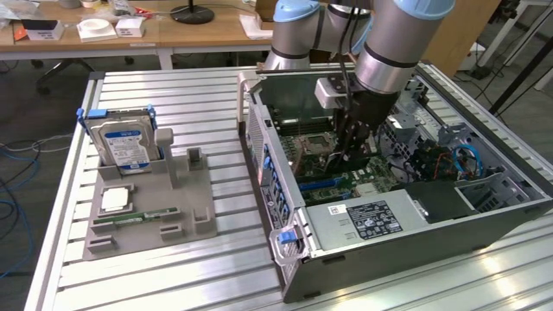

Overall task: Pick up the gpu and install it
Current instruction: 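Insert the gpu into the slot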

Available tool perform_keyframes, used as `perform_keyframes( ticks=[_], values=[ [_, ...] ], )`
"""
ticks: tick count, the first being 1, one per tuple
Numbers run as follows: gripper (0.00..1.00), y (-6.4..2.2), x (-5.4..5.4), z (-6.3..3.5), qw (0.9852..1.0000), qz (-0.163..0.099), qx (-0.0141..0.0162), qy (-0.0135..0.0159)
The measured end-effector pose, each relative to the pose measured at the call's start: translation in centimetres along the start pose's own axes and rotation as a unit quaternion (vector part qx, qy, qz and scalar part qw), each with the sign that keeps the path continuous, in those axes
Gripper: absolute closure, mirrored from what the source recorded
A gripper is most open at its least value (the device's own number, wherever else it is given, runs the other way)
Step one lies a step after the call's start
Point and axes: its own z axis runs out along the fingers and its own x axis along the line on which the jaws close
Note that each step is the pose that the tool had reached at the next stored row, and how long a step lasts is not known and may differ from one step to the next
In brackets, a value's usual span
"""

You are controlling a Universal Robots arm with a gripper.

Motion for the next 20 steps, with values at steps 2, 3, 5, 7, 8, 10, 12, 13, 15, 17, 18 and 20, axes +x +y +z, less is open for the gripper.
perform_keyframes(
  ticks=[2, 3, 5, 7, 8, 10, 12, 13, 15, 17, 18, 20],
  values=[
    [0.74, 0.07, 0.0, 0.32, 1.0, -0.002, 0.0, 0.0001],
    [0.74, 0.14, 0.0, 0.46, 1.0, -0.002, -0.0001, 0.0001],
    [0.74, 0.34, 0.1, 0.63, 1.0, -0.003, -0.0001, 0.0001],
    [0.74, 0.63, 0.1, 0.76, 1.0, -0.004, -0.0002, 0.0003],
    [0.74, 0.79, 0.1, 0.81, 1.0, -0.005, -0.0002, 0.0003],
    [0.74, 1.1, 0.1, 0.89, 1.0, -0.006, -0.0003, 0.001],
    [0.74, 1.37, 0.1, 0.94, 1.0, -0.007, -0.0002, 0.0036],
    [0.74, 1.47, 0.1, 0.97, 1.0, -0.007, -0.0003, 0.0047],
    [0.74, 1.61, 0.1, 1.06, 0.9999, -0.008, -0.0003, 0.0063],
    [0.74, 1.8, 0.1, 1.16, 0.9999, -0.009, -0.0003, 0.0082],
    [0.74, 1.94, 0.1, 1.2, 0.9999, -0.01, -0.0003, 0.0092],
    [0.74, 2.21, 0.0, 1.28, 0.9999, -0.01, -0.0003, 0.0111]
  ],
)
